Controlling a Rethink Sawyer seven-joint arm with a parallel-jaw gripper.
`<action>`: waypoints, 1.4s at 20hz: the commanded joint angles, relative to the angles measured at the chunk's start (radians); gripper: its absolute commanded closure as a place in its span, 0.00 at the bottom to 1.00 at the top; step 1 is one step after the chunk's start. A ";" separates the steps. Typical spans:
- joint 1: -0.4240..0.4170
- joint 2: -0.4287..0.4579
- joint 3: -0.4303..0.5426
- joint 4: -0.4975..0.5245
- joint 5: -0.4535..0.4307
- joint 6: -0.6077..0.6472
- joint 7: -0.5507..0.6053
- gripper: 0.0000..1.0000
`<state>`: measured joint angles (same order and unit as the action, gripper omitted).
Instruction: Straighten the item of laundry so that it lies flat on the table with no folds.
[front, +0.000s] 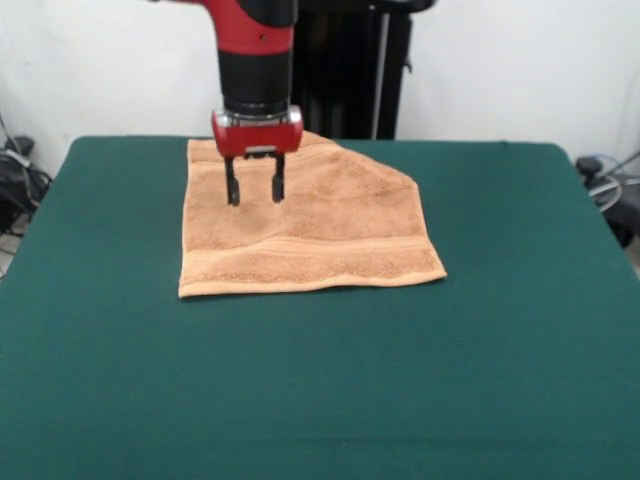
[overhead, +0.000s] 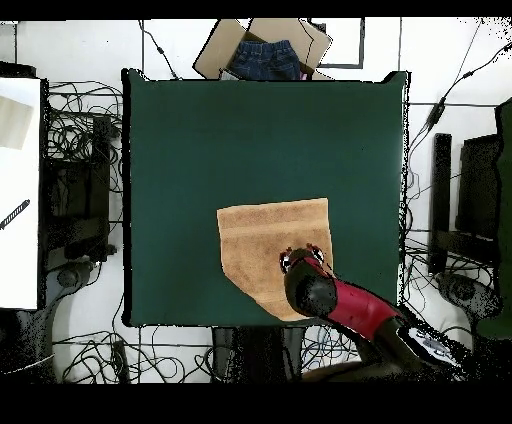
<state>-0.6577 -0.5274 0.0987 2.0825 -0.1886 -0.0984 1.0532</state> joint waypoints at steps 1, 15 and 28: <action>-0.016 0.180 -0.007 -0.171 0.008 0.056 0.155 0.00; -0.071 0.341 0.069 -0.400 -0.080 0.174 0.044 0.00; 0.029 0.233 0.052 -0.500 -0.188 0.281 0.050 0.00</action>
<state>-0.6493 -0.4422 0.1253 1.8551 -0.2982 0.3041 1.0534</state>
